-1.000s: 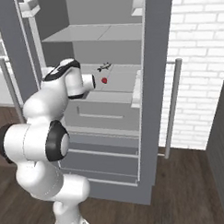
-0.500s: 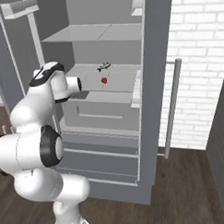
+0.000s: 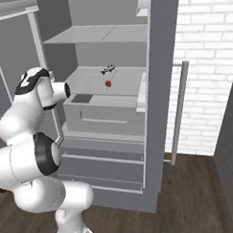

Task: Take the strawberry from the fridge and place it on top of the pancake, located on the dining counter.

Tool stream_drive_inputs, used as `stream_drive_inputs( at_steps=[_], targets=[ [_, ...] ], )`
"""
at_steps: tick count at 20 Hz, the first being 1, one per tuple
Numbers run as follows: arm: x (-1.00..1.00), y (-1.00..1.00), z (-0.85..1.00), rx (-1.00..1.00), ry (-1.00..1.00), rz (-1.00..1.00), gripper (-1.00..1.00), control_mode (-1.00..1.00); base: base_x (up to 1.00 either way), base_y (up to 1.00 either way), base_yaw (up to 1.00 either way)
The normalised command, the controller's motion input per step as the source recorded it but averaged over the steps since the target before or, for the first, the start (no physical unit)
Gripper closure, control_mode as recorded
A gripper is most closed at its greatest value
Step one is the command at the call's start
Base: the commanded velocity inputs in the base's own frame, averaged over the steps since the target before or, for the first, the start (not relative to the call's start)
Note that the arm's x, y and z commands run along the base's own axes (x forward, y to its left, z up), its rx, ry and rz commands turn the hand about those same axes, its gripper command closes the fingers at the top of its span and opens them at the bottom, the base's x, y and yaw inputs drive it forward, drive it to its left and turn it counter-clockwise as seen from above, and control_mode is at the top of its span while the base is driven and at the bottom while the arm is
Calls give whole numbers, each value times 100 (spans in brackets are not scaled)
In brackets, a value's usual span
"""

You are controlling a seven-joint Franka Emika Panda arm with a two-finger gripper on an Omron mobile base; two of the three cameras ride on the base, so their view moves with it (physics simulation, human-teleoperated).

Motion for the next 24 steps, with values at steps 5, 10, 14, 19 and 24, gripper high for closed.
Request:
stream_drive_inputs(
  at_steps=[5,10,14,19,24],
  targets=[
    [-25,12,0,-1,0,-4,-100,-100,0,0,0],
    [-12,-30,13,-5,0,-12,-100,-100,0,0,0],
    [0,-74,16,-11,0,-9,-100,-100,0,0,0],
    [6,-90,0,-34,-3,-1,-100,-100,0,0,0],
    [7,-99,-23,-63,-10,14,-100,-100,0,0,0]
  ],
)
